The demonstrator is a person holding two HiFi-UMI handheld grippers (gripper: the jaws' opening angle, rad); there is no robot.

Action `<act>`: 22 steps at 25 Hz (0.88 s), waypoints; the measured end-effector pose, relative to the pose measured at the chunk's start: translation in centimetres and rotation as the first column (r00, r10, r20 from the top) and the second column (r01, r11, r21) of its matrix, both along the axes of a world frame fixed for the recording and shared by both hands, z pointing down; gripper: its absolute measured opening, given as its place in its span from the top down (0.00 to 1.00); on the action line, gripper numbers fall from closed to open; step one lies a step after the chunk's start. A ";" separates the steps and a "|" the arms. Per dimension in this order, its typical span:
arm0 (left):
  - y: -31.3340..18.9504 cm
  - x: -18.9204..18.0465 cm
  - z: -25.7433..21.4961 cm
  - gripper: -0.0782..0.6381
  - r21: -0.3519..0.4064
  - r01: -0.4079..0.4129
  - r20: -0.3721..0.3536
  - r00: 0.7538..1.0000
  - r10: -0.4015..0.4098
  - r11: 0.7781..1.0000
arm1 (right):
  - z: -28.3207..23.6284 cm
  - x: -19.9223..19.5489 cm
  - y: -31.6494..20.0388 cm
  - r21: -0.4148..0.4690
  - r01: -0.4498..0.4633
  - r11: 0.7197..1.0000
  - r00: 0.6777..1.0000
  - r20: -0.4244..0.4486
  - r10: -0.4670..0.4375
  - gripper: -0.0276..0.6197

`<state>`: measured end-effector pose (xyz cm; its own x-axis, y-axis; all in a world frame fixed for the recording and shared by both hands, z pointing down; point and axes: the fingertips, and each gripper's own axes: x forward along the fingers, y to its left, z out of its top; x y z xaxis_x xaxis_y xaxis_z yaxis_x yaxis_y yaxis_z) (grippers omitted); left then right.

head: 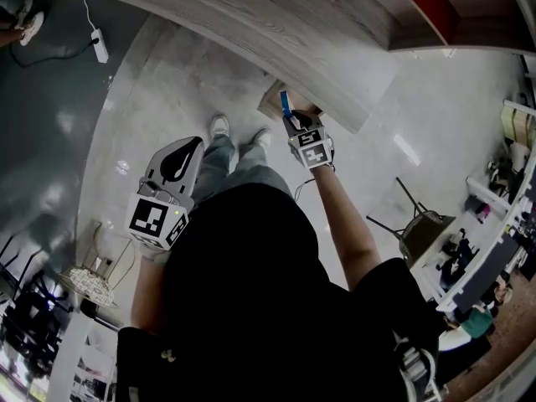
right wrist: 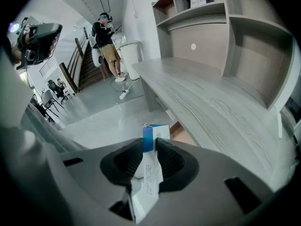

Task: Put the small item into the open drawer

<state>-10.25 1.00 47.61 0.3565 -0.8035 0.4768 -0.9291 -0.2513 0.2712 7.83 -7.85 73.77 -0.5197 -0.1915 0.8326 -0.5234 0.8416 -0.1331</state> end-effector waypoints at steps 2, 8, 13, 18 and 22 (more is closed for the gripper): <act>0.0 0.0 0.1 0.88 -0.004 0.003 0.002 1.000 -0.003 1.000 | 0.6 0.1 -0.2 -0.008 -0.003 1.000 1.000 -0.014 0.003 0.80; 0.1 -0.2 0.0 0.88 -0.013 0.015 0.011 1.000 -0.015 1.000 | 2.1 0.4 -0.6 -0.038 -0.005 0.999 0.999 -0.033 0.004 0.80; 0.5 -0.1 -0.2 0.88 -0.020 0.022 0.014 1.000 -0.022 1.000 | 2.7 0.3 -0.7 -0.057 -0.011 0.998 0.999 -0.037 0.009 0.79; 0.9 -0.5 0.4 0.88 -0.023 0.029 0.010 1.000 -0.028 0.999 | 3.0 -0.4 -0.7 -0.054 -0.012 0.998 1.000 -0.030 0.010 0.74; 1.0 -0.4 0.3 0.88 -0.017 0.020 0.012 1.000 -0.020 1.000 | 2.3 -0.5 -0.6 -0.044 -0.012 0.999 1.000 -0.021 0.011 0.74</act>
<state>-10.61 2.02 47.91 0.3347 -0.8021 0.4947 -0.9372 -0.2284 0.2638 7.33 -8.47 76.04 -0.4999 -0.1597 0.8512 -0.5360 0.8290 -0.1592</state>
